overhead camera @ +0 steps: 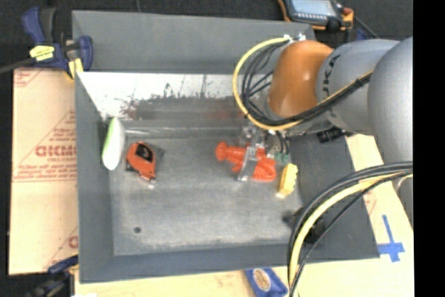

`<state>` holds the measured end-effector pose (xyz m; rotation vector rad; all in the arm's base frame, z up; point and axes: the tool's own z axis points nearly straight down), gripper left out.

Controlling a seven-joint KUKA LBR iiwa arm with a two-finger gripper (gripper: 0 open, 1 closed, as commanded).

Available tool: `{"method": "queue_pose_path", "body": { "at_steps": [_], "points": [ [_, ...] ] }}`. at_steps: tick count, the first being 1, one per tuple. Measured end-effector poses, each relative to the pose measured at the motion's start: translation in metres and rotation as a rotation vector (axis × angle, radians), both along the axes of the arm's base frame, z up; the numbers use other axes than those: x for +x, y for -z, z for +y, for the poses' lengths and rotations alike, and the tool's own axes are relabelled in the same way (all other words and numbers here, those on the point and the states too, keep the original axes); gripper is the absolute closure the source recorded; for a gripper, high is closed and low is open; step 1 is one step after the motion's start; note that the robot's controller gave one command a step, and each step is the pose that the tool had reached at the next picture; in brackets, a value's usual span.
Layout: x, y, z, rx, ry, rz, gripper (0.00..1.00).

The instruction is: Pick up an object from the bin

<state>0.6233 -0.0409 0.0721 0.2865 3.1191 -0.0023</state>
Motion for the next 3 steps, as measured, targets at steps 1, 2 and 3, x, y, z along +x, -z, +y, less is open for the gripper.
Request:
{"method": "queue_pose_path", "body": {
  "at_steps": [1,2,3],
  "points": [
    [-0.006,-0.038,0.000,0.001,-0.004,0.014,1.00],
    [0.011,-0.101,-0.014,0.001,-0.022,0.007,1.00],
    [0.014,-0.169,-0.031,0.002,0.000,0.007,1.00]
  ]
}}
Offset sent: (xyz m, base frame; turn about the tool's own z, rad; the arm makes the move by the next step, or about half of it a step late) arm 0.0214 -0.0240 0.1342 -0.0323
